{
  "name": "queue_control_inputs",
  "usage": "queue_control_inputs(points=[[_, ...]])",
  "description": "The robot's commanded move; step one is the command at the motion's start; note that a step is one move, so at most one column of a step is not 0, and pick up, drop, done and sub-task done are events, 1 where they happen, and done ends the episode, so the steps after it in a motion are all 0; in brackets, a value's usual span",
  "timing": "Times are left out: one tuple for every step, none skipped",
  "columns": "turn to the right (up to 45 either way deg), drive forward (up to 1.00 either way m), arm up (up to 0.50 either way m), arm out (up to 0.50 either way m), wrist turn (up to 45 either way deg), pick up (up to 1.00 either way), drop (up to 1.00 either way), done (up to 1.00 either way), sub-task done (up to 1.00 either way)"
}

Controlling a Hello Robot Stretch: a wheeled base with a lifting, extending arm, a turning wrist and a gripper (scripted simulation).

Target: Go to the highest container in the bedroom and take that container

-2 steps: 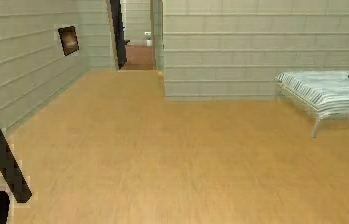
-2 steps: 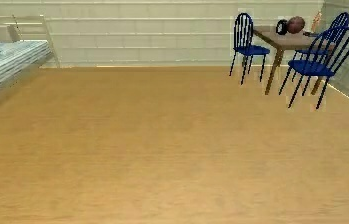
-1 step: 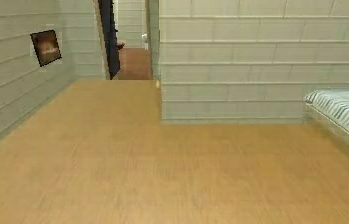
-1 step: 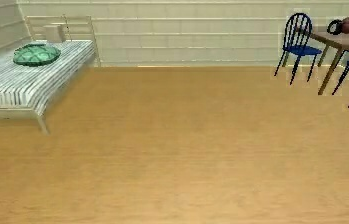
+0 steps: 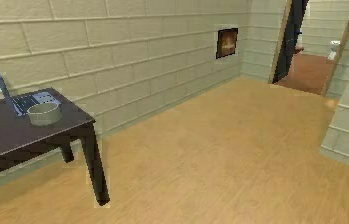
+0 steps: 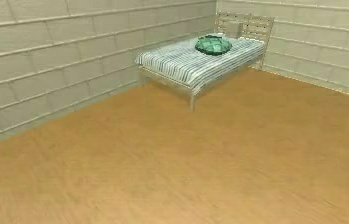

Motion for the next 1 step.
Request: queue_control_inputs(points=[[-15.0,0.00,0.00,0.00,0.0,0.00,0.00,0.00,0.00]])
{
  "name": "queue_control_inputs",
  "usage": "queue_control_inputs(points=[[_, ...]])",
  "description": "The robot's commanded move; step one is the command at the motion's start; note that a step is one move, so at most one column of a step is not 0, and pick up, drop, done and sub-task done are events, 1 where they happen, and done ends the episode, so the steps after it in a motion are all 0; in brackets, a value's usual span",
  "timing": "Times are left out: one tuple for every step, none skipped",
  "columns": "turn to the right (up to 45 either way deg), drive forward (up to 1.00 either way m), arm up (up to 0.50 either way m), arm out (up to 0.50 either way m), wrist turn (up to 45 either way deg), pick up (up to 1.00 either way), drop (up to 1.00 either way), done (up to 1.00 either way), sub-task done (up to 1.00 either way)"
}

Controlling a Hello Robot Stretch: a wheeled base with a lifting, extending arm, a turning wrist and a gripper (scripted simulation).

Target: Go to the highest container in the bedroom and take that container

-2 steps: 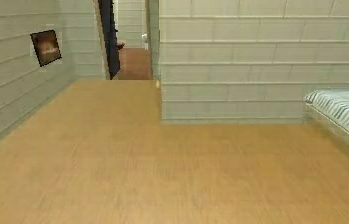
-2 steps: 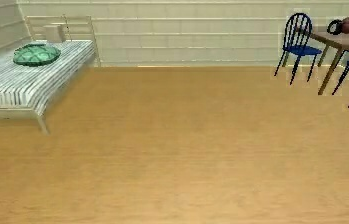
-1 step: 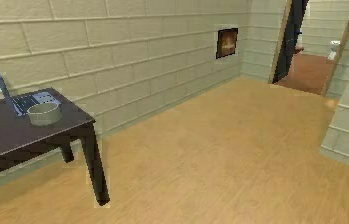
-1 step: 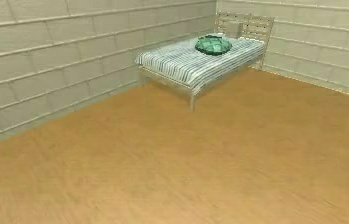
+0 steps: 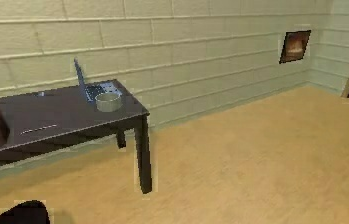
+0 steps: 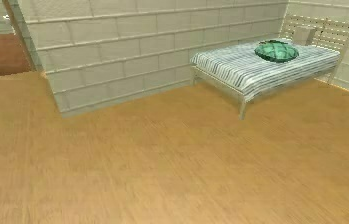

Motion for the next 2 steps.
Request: queue_control_inputs(points=[[0.0,0.45,0.00,0.00,0.0,0.00,0.00,0.00,0.00],[-45.0,0.00,0.00,0.00,0.0,0.00,0.00,0.00,0.00]])
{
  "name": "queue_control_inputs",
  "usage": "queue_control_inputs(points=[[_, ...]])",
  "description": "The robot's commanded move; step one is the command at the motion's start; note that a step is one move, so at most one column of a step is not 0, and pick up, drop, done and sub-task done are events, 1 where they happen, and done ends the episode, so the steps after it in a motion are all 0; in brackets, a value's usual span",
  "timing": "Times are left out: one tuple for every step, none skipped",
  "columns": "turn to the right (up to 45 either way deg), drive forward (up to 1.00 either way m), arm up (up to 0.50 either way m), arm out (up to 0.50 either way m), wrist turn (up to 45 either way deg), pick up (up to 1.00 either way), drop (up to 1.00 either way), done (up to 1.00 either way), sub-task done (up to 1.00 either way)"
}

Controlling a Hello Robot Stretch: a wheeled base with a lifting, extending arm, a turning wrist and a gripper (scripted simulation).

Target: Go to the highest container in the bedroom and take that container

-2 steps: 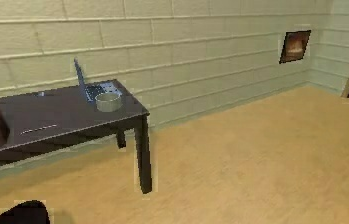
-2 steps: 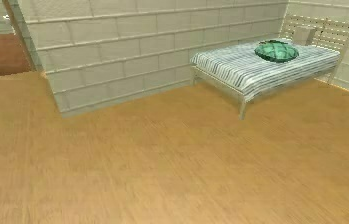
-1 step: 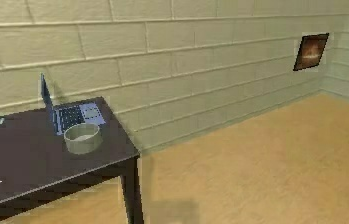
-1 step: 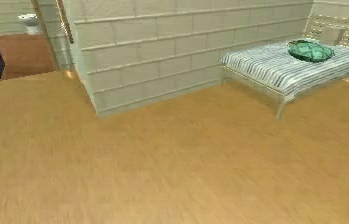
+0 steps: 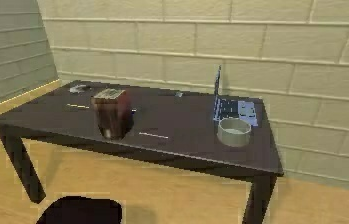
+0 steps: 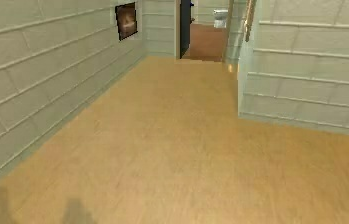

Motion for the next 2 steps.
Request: queue_control_inputs(points=[[-45.0,0.00,0.00,0.00,0.0,0.00,0.00,0.00,0.00],[-24.0,0.00,0.00,0.00,0.0,0.00,0.00,0.00,0.00]])
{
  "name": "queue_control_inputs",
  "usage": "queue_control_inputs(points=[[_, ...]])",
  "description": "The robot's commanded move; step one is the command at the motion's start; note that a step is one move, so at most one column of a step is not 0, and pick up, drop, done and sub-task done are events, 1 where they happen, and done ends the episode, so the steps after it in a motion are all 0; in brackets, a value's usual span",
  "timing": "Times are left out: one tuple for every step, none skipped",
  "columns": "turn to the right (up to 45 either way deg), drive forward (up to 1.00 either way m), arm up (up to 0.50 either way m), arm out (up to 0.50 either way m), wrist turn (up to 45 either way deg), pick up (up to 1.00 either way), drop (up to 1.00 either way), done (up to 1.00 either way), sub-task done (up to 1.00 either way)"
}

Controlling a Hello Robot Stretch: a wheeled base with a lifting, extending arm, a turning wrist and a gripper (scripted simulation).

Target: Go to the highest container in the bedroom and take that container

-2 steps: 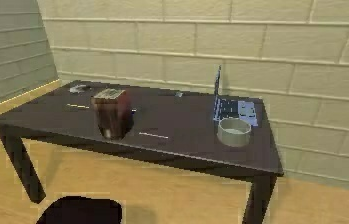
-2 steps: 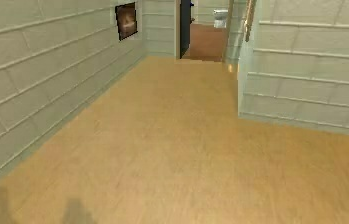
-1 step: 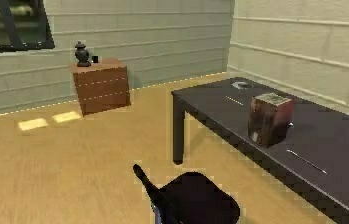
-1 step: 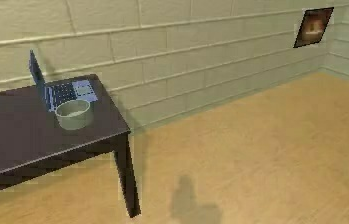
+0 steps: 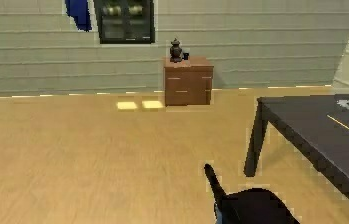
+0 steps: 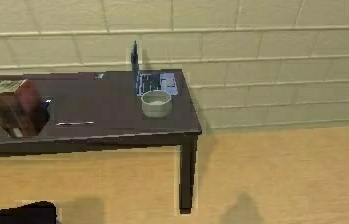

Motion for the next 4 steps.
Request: queue_control_inputs(points=[[45.0,0.00,0.00,0.00,0.0,0.00,0.00,0.00,0.00],[45.0,0.00,0.00,0.00,0.0,0.00,0.00,0.00,0.00],[9.0,0.00,0.00,0.00,0.0,0.00,0.00,0.00,0.00],[0.0,0.40,0.00,0.00,0.0,0.00,0.00,0.00,0.00]])
